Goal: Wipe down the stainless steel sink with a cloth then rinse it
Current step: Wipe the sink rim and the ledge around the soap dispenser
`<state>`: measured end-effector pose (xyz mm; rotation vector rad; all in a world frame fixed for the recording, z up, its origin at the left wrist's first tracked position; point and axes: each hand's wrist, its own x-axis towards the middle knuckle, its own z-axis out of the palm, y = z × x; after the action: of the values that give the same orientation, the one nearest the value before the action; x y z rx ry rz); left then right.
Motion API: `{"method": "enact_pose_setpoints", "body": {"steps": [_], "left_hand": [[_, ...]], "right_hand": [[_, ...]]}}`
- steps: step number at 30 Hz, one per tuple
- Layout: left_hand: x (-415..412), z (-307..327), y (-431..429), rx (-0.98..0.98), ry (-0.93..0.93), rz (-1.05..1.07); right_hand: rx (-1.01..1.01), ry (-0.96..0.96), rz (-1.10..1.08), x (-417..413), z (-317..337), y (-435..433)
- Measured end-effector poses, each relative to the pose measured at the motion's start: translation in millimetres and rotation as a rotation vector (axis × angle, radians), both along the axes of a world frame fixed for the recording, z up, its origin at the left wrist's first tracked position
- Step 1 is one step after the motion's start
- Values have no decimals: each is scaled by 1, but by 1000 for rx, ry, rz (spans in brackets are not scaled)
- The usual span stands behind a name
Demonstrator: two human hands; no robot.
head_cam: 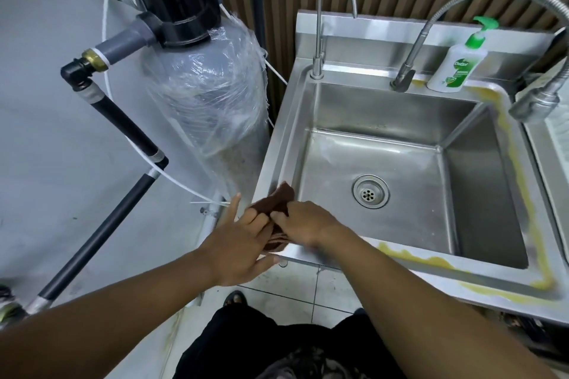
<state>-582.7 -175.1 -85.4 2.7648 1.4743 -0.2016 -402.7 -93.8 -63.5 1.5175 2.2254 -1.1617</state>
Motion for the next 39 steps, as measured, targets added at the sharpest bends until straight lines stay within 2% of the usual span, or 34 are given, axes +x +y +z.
{"method": "enact_pose_setpoints", "body": {"steps": [3,7,10,12,20,28,33,39], "left_hand": [[11,-3,-17,10,-41,51],[23,-1,-31,-26,-61,129],[20,-1,-34,53,-134,111],[13,-7,-30,62,-134,117],[-27,-19,-7,-109,-16,135],[-38,-26,-34,-90,-55,121],[-18,-24,-45,-141,-63,125],[21,-19,-36,-142,-40,70]], "right_hand": [[207,-71,38,3,-9,-30],[438,-39,176,16,-21,-48],[560,-34,239,25,-24,-55],[553,-73,256,22,-22,-61],[360,-159,221,-29,-21,-51],[493,-23,276,-25,-39,-72],[545,-37,329,0,-43,-78],[585,-79,259,35,-50,-83]]}}
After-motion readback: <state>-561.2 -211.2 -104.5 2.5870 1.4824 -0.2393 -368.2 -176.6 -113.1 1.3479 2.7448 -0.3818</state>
